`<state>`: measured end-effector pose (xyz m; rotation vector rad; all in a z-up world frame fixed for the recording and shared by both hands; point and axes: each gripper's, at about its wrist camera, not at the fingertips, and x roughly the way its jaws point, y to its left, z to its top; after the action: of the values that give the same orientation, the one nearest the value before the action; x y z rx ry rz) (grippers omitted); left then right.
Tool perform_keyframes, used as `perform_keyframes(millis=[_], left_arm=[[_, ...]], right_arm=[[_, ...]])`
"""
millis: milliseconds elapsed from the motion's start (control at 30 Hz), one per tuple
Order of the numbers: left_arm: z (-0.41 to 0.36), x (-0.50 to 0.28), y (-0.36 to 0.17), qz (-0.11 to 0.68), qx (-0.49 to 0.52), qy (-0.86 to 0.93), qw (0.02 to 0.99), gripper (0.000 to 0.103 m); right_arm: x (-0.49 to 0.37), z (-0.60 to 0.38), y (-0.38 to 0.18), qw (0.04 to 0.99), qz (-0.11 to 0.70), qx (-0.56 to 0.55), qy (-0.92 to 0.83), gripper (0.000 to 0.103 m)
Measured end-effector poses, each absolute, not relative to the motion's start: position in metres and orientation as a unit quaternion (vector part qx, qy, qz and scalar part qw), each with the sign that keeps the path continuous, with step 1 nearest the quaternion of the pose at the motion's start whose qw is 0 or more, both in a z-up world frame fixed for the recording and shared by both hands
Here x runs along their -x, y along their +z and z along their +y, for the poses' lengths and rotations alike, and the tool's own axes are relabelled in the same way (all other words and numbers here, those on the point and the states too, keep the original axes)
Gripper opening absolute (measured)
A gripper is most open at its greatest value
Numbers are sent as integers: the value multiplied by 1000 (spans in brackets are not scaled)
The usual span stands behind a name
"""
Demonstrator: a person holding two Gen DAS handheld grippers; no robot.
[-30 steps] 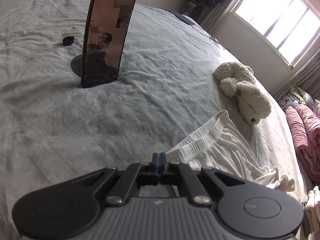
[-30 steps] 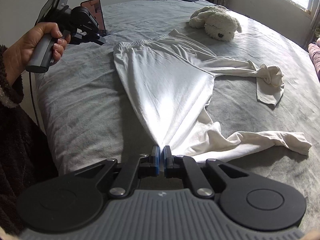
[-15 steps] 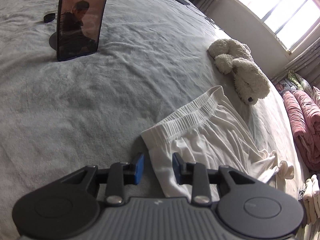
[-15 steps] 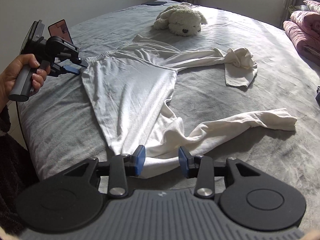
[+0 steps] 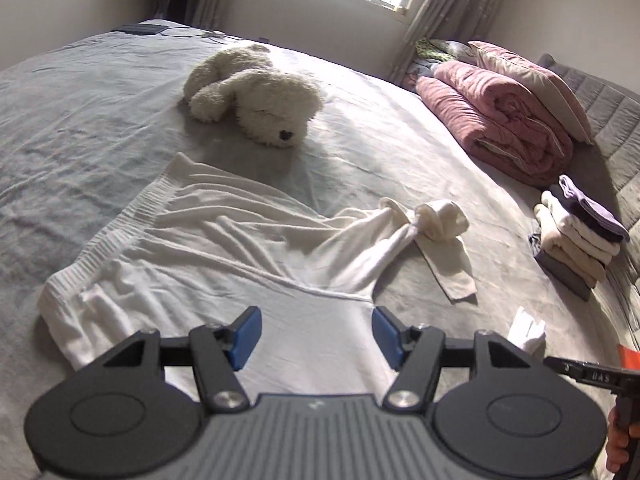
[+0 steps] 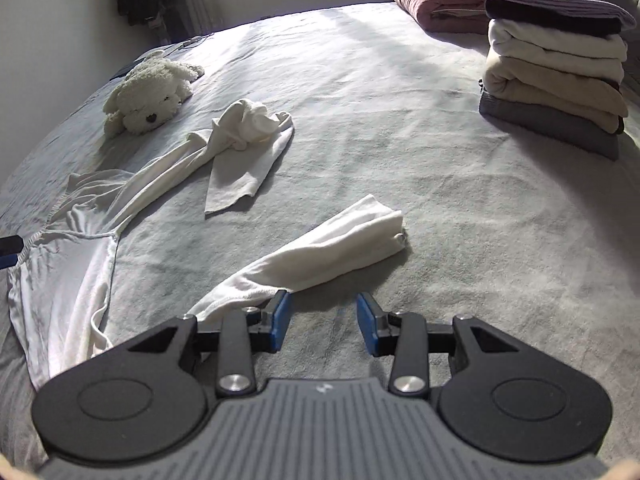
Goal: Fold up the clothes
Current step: 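Grasp a white pants leg with the left gripper while the right gripper grasps its cuff, then stretch the pants leg between both grippers, then open both grippers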
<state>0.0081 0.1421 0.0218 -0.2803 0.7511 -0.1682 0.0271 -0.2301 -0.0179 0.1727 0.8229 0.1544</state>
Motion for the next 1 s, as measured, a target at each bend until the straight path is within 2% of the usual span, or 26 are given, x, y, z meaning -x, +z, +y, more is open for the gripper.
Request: perform_keyframes(millis=[267,333,367,400,433,467,533,667,1000], left_arm=[[40,-4,-5,383,70,-255,885,59],[23,-2,-12,386,53,-280,877,56],[18,-1,-15,387,44,-287,875,55],[13,0,-19,390,36,-290,873,51],[9,0,-23,392,28,-293,872,43],[7,0,-26,395,24,-291,871,37],[3,0,-33,400,16,-287,870,17],[3,3,-33,387,18,-290,875,10],[-3,26,-4,338,52,-355,870,5]], right_arm=[[-55,-268,-34,908,382,-155,69,41],[-60,-269,-38,907,380,-164,78,42],[-61,-268,-40,908,378,-160,80,34],[-61,-266,-40,911,375,-154,81,14],[-61,-266,-40,911,377,-148,83,3],[-60,-268,-40,910,375,-155,83,2],[-54,-271,-34,913,368,-161,73,1],[-33,-278,-12,924,339,-163,64,1],[45,-301,48,949,260,-176,4,1]])
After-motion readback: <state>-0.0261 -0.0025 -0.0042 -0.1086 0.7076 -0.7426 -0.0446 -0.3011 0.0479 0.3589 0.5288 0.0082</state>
